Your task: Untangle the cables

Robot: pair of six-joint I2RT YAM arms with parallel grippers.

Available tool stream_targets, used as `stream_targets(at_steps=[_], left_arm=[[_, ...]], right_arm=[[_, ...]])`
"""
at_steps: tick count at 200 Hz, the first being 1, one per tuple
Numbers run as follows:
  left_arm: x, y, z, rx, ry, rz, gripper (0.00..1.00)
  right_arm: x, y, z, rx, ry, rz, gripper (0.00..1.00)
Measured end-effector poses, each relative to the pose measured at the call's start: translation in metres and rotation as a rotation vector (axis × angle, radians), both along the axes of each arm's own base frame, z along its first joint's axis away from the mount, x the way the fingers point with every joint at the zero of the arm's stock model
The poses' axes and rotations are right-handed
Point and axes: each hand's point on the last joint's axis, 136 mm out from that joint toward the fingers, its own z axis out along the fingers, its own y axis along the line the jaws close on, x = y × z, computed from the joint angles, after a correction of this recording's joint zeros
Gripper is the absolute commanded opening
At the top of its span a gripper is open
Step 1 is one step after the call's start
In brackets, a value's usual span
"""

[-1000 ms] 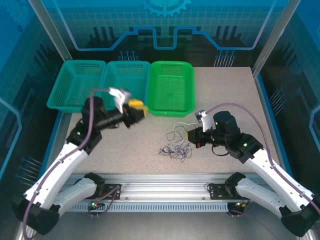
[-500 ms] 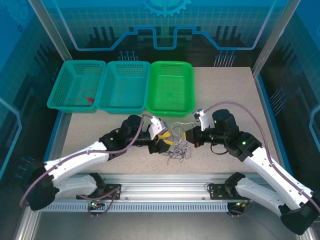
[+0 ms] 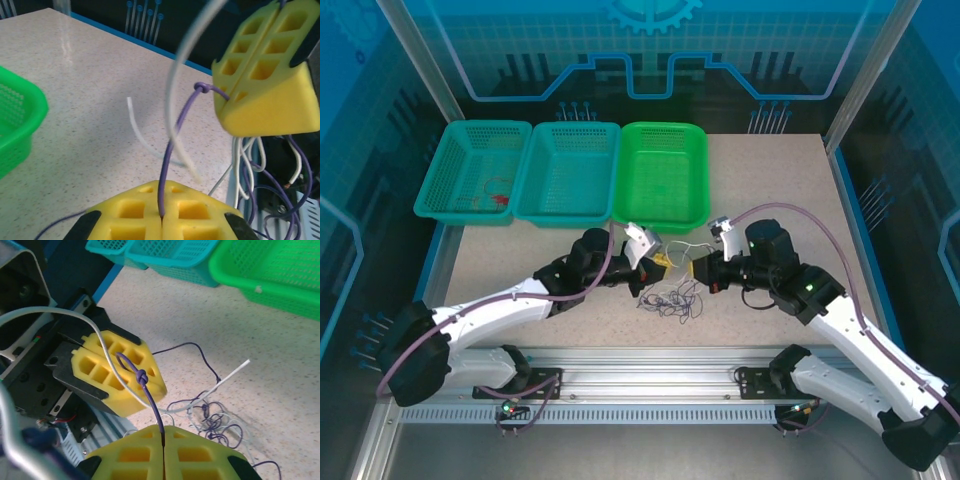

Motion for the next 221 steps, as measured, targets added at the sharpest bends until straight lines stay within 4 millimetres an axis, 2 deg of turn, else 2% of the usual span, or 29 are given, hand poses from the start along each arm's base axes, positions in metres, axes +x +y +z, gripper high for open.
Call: stream_targets(at_steps=[18,44,50,61,74,80,91,99,114,129,144,156,167,181,199,221], left_arm=[[0.007,0.012,0.007,0.007,-0.012,0.082,0.0],[0.003,0.032,0.033,-0.03,-0.024,0.167,0.0],[0.006,0.042,0.039,-0.041,-0.027,0.211,0.0],[0.014,0.067,0.059,-0.08,-0.05,0.31,0.0],[0.019,0.094,0.084,-0.131,-0.083,0.407,0.0],[0.019,0.104,0.094,-0.149,-0.094,0.438,0.0],[0.017,0.113,0.109,-0.173,-0.109,0.464,0.0],[0.015,0.116,0.116,-0.182,-0.113,0.473,0.0],[0.014,0.118,0.12,-0.191,-0.102,0.479,0.0],[0.015,0.115,0.113,-0.175,-0.08,0.474,0.0],[0.016,0.109,0.104,-0.153,-0.058,0.454,0.0],[0.017,0.102,0.096,-0.137,-0.039,0.425,0.0],[0.017,0.094,0.09,-0.127,-0.021,0.392,0.04],[0.017,0.082,0.08,-0.109,0.004,0.347,0.09],[0.015,0.067,0.064,-0.075,0.036,0.305,0.12],[0.008,0.052,0.052,-0.052,0.05,0.256,0.19]], right_arm=[[0.01,-0.013,-0.011,-0.039,-0.002,-0.097,0.06],[0.027,-0.037,-0.044,-0.054,0.078,-0.277,0.08],[0.033,-0.057,-0.058,-0.076,0.111,-0.378,0.09],[0.042,-0.113,-0.096,-0.126,0.196,-0.628,0.13],[0.03,-0.164,-0.138,-0.161,0.304,-0.846,0.22],[0.02,-0.178,-0.153,-0.167,0.348,-0.91,0.26],[0.005,-0.191,-0.169,-0.165,0.4,-0.972,0.33],[0.001,-0.192,-0.172,-0.144,0.41,-0.985,0.4],[0.003,-0.182,-0.163,-0.076,0.388,-0.94,0.4],[0.009,-0.166,-0.149,-0.01,0.353,-0.854,0.35],[0.012,-0.149,-0.135,0.024,0.326,-0.761,0.2],[0.013,-0.133,-0.121,0.031,0.293,-0.67,0.19],[0.015,-0.119,-0.107,0.035,0.263,-0.595,0.25],[0.016,-0.105,-0.092,0.021,0.229,-0.521,0.38],[0.021,-0.096,-0.08,-0.04,0.206,-0.481,0.4],[0.036,-0.092,-0.081,-0.138,0.239,-0.498,0.44]])
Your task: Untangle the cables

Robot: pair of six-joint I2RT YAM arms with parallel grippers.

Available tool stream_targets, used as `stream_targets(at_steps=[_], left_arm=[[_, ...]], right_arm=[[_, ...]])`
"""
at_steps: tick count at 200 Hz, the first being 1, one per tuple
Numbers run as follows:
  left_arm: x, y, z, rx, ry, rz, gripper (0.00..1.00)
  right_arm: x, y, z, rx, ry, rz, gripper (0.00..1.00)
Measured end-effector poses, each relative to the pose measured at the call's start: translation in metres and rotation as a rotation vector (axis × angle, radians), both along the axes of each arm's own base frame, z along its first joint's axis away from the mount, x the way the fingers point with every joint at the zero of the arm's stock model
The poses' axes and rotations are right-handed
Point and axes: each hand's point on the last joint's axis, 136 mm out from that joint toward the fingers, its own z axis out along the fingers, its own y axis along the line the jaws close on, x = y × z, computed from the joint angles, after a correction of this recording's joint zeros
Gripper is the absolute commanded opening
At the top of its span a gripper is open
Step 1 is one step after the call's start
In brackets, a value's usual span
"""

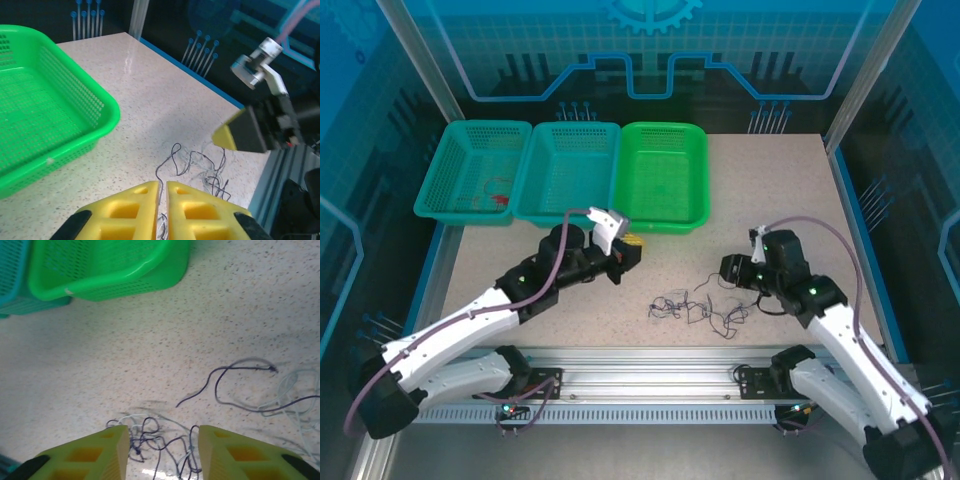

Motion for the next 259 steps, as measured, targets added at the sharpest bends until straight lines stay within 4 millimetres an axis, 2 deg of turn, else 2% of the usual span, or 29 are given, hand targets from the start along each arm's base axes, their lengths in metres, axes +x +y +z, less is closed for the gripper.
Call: stream_targets(at_steps=[19,40,68,76,80,94,111,125,137,157,175,196,208,225,259], left_arm=[[-0.006,-0.006,-0.005,0.009,-0.002,-0.029,0.26],[-0.008,-0.009,-0.005,0.014,-0.009,-0.042,0.31],[-0.011,-0.007,-0.009,0.017,-0.005,-0.044,0.34],[-0.012,-0.006,-0.011,0.019,-0.002,-0.044,0.36],[-0.014,-0.005,-0.012,0.021,-0.002,-0.045,0.37],[-0.017,-0.002,-0.015,0.023,0.001,-0.046,0.41],[-0.02,0.001,-0.018,0.025,0.005,-0.047,0.45],[-0.021,0.001,-0.02,0.027,0.006,-0.049,0.46],[-0.022,0.0,-0.022,0.027,0.01,-0.053,0.47],[-0.022,-0.004,-0.027,0.022,0.02,-0.07,0.48],[-0.019,-0.013,-0.033,0.009,0.04,-0.088,0.5],[-0.017,-0.03,-0.045,0.005,0.063,-0.129,0.58],[-0.018,-0.043,-0.056,0.007,0.084,-0.163,0.65],[-0.023,-0.065,-0.067,0.006,0.109,-0.214,0.71],[-0.023,-0.106,-0.086,0.007,0.107,-0.273,0.75]], right_arm=[[0.015,0.005,-0.018,-0.082,0.085,-0.006,0.47],[0.03,0.008,-0.049,-0.181,0.197,-0.022,0.5],[0.036,-0.001,-0.095,-0.303,0.325,-0.063,0.49],[0.035,-0.003,-0.105,-0.324,0.354,-0.068,0.43],[0.035,-0.003,-0.108,-0.33,0.363,-0.069,0.36],[0.036,-0.002,-0.117,-0.338,0.38,-0.058,0.0],[0.039,0.003,-0.116,-0.317,0.367,-0.048,0.0],[0.04,0.01,-0.106,-0.289,0.335,-0.021,0.0],[0.039,0.022,-0.085,-0.242,0.27,0.015,0.0],[0.035,0.045,-0.02,-0.09,0.087,0.086,0.0],[0.03,0.055,0.044,0.039,-0.063,0.119,0.0],[0.024,0.065,0.091,0.148,-0.15,0.16,0.0],[0.02,0.07,0.101,0.191,-0.158,0.179,0.0],[0.014,0.078,0.102,0.239,-0.126,0.199,0.0],[0.002,0.094,0.109,0.315,-0.094,0.234,0.0]])
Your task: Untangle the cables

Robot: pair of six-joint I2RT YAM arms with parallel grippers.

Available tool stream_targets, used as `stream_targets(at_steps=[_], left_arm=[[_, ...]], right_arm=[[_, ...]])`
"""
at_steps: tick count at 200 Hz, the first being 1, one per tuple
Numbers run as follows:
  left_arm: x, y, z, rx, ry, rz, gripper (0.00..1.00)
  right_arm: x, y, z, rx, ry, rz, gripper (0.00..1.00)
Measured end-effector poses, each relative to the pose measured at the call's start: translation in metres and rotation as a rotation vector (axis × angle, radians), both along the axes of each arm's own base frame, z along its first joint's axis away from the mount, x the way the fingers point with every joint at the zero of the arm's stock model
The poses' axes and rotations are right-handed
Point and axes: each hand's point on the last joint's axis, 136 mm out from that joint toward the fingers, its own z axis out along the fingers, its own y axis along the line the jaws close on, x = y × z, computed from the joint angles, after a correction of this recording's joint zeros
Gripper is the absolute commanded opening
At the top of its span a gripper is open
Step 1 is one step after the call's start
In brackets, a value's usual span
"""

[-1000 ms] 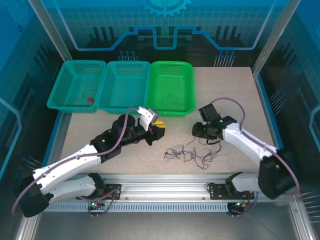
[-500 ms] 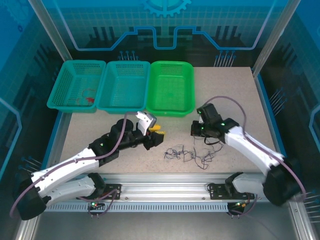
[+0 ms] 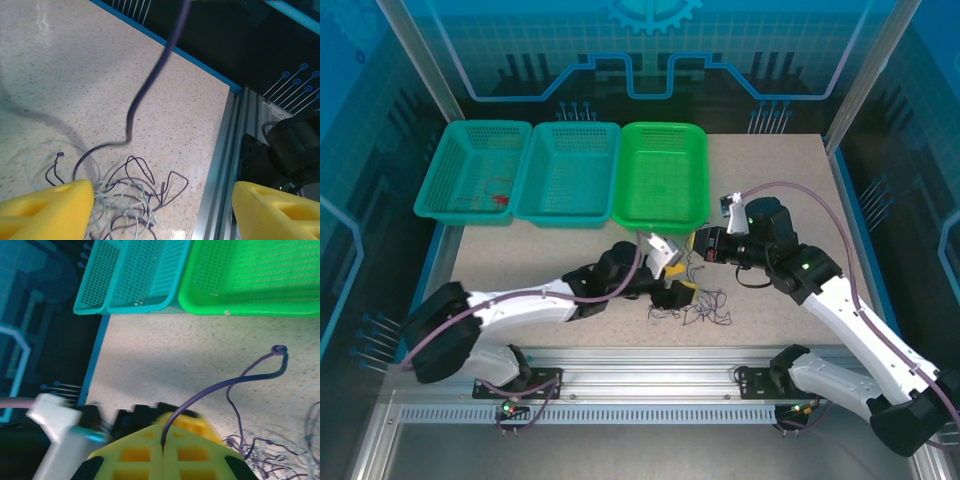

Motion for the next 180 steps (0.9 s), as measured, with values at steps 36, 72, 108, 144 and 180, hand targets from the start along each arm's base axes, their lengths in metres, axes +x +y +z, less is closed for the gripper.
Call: stream_targets(at_steps=[36,72,108,144,180], left_arm=[[0.024,-0.016,-0.009,-0.014,-0.047,0.082,0.74],[0.043,-0.02,0.005,-0.088,-0.119,0.171,0.28],[0.052,-0.019,0.02,-0.146,-0.146,0.224,0.0],[0.063,-0.01,0.031,-0.199,-0.105,0.298,0.0],[0.059,-0.002,0.052,-0.259,-0.043,0.318,0.0]], right_arm=[[0.001,0.002,0.007,0.019,-0.002,-0.025,0.0],[0.004,-0.001,0.02,0.057,-0.03,-0.061,0.0],[-0.007,-0.004,0.037,0.104,-0.056,-0.067,0.2],[-0.023,-0.017,0.029,0.041,-0.052,-0.067,0.62],[-0.034,-0.048,0.005,-0.097,-0.117,-0.11,0.75]])
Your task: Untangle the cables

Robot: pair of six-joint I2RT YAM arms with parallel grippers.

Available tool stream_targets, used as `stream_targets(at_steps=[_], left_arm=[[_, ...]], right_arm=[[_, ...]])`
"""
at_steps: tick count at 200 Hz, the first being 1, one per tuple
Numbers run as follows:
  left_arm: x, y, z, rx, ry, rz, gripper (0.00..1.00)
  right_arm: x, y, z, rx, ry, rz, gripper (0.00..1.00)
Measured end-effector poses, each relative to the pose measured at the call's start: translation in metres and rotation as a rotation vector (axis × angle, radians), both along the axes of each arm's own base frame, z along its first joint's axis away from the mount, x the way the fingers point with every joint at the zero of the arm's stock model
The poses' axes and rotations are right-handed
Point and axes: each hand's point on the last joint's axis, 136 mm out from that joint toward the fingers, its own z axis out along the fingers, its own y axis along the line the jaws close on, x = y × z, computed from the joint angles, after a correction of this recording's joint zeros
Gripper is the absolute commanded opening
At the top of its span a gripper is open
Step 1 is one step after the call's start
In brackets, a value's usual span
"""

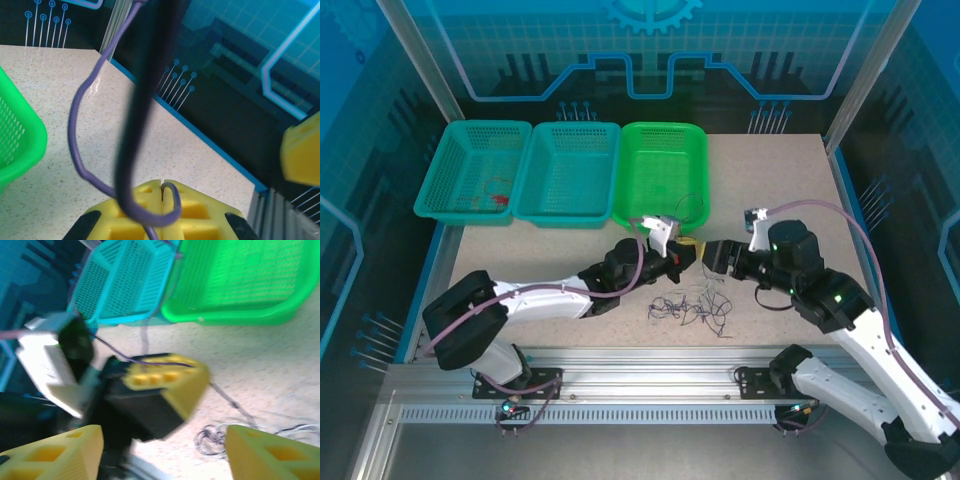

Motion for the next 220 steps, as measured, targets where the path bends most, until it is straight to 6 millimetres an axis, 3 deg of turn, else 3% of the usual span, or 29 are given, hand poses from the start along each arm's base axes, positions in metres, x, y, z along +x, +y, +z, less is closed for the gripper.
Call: stream_targets(at_steps=[30,58,87,98,116,121,140,169,191,220], left_arm=[[-0.006,0.008,0.018,-0.035,0.018,0.002,0.0],[-0.008,0.009,0.02,-0.025,0.042,-0.003,0.0],[-0.012,0.007,0.023,-0.019,0.055,-0.026,0.0],[-0.015,0.008,0.027,-0.026,0.056,-0.037,0.0],[-0.021,0.01,0.041,-0.047,0.042,-0.058,0.0],[-0.023,0.012,0.046,-0.055,0.035,-0.061,0.0],[-0.033,0.024,0.076,-0.09,-0.019,-0.068,0.0],[-0.056,0.065,0.139,-0.137,-0.175,-0.038,0.0],[-0.072,0.106,0.187,-0.167,-0.289,0.031,0.0],[-0.076,0.155,0.221,-0.169,-0.353,0.173,0.0]], right_arm=[[-0.012,-0.012,-0.048,-0.08,-0.048,0.028,0.85],[-0.014,0.009,-0.095,-0.137,-0.084,0.152,0.91],[-0.001,0.03,-0.113,-0.187,-0.192,0.205,0.91],[0.014,0.027,-0.115,-0.223,-0.224,0.146,0.86],[0.042,0.014,-0.124,-0.3,-0.237,0.001,0.59],[0.048,0.009,-0.13,-0.328,-0.222,-0.036,0.51],[0.063,-0.01,-0.157,-0.415,-0.133,-0.16,0.35],[0.072,-0.052,-0.198,-0.449,0.052,-0.364,0.39],[0.067,-0.079,-0.219,-0.42,0.147,-0.484,0.46],[0.055,-0.096,-0.234,-0.417,0.225,-0.542,0.47]])
